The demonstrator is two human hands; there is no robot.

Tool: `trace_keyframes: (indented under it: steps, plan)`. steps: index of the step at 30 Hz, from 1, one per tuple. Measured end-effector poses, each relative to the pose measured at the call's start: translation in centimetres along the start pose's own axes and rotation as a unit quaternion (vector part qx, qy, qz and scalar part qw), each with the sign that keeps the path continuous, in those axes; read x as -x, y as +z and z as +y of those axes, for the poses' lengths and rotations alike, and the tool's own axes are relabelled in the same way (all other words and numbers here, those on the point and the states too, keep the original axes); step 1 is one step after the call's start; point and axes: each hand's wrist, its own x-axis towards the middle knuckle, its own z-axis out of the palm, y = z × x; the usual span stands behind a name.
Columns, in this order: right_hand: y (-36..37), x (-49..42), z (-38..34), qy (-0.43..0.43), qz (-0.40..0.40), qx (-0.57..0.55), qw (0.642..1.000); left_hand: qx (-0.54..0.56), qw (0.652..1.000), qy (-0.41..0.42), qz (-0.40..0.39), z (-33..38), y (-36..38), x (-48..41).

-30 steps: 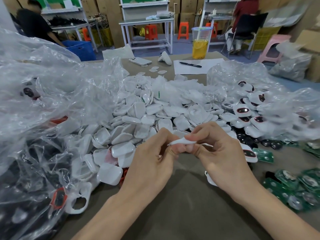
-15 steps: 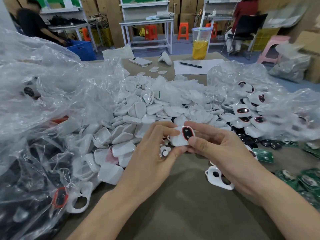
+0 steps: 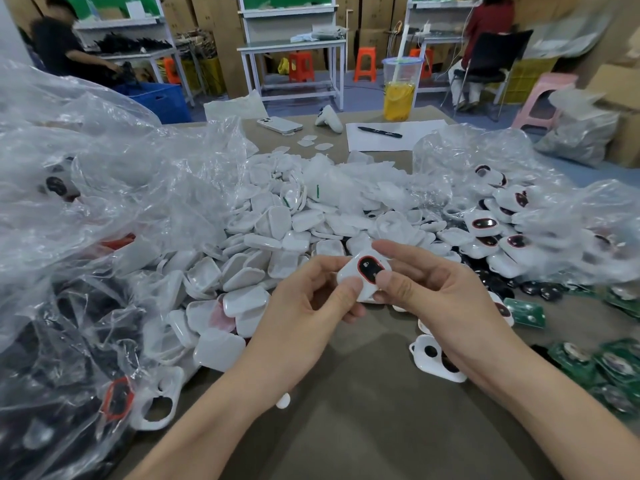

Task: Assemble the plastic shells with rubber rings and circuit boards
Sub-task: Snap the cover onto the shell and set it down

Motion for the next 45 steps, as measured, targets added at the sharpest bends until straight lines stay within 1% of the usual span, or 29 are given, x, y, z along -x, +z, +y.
trace_keyframes:
  steps: [2, 7, 13, 20, 28, 32, 36, 45]
  plan:
    - [0.22, 0.11, 0.06, -0.003, -0.003, -0.011, 1.0, 0.001, 1.0, 0.0, 0.005, -0.12, 0.11, 0.01]
    - [0.5, 0.42, 0.22, -0.055, -0.013, 0.089, 0.994, -0.001, 1.0, 0.006, -0.007, -0.24, 0.29, 0.22]
    - [0.12, 0.36, 0.6, -0.081, -0.029, 0.117, 0.989, 0.015, 0.999, -0.004, -0.03, -0.12, 0.11, 0.12]
    - [0.17, 0.27, 0.48, -0.065, -0.026, 0.1, 0.993, 0.022, 1.0, 0.0, -0.021, -0.25, 0.19, 0.03]
    - [0.2, 0.31, 0.3, -0.073, -0.032, 0.087, 0.993, 0.022, 1.0, 0.0, -0.017, -0.08, 0.25, 0.06]
    - [0.29, 0.4, 0.11, -0.074, -0.03, 0.075, 0.994, 0.022, 0.999, 0.001, -0.024, 0.19, 0.21, 0.19]
    - [-0.05, 0.37, -0.11, -0.052, -0.011, 0.067, 0.996, 0.018, 0.998, 0.0, -0.055, 0.46, 0.08, 0.49]
    - [-0.06, 0.19, -0.01, -0.054, -0.016, 0.06, 0.997, 0.006, 0.999, 0.009, -0.044, 0.6, 0.49, 0.45]
